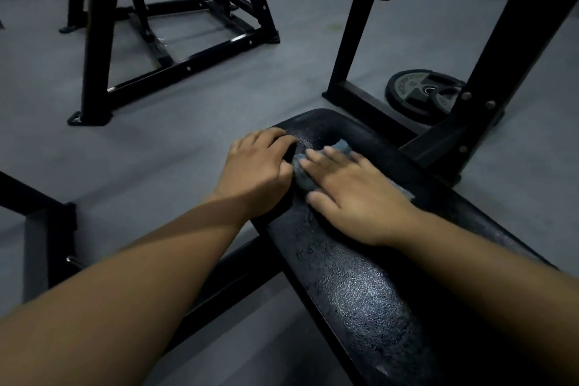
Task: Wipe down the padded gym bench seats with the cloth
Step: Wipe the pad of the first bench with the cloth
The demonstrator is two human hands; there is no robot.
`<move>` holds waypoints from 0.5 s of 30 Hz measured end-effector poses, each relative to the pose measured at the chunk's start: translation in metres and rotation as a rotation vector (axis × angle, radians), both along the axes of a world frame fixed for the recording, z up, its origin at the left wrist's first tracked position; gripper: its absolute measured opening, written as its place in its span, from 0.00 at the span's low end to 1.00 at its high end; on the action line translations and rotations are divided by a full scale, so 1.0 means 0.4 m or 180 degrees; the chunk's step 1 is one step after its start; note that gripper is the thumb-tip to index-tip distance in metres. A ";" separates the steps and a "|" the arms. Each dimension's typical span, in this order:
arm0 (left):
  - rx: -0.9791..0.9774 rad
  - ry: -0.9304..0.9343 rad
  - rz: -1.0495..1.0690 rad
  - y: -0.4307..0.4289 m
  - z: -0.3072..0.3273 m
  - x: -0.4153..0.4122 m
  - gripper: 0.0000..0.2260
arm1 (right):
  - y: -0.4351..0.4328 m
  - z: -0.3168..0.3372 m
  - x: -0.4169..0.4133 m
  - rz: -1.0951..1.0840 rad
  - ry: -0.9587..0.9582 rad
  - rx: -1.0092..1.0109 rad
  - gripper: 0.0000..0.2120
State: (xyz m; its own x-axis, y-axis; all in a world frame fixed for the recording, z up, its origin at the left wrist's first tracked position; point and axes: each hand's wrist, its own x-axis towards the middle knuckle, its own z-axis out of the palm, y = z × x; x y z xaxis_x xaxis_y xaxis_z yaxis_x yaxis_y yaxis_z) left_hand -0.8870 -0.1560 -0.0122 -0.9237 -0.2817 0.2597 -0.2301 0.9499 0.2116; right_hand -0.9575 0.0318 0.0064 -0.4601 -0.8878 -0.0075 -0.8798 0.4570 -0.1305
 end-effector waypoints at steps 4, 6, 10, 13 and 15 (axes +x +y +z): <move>0.0010 -0.0008 -0.0011 0.000 0.003 -0.006 0.29 | -0.058 0.003 -0.128 -0.0877 0.0130 0.0200 0.29; 0.0010 -0.0005 -0.0047 -0.004 0.004 -0.005 0.30 | -0.115 0.002 -0.097 -0.1065 0.0200 0.0268 0.30; 0.0113 0.0036 -0.0104 -0.005 0.002 -0.002 0.30 | -0.031 0.005 0.048 -0.0069 -0.0064 0.0037 0.36; 0.0177 -0.0007 -0.0068 -0.005 0.006 -0.002 0.31 | 0.002 0.009 -0.047 -0.0235 -0.0020 0.0073 0.31; 0.0215 -0.0029 -0.0049 0.000 0.007 -0.003 0.30 | -0.061 0.008 -0.126 -0.0930 0.0097 0.0180 0.29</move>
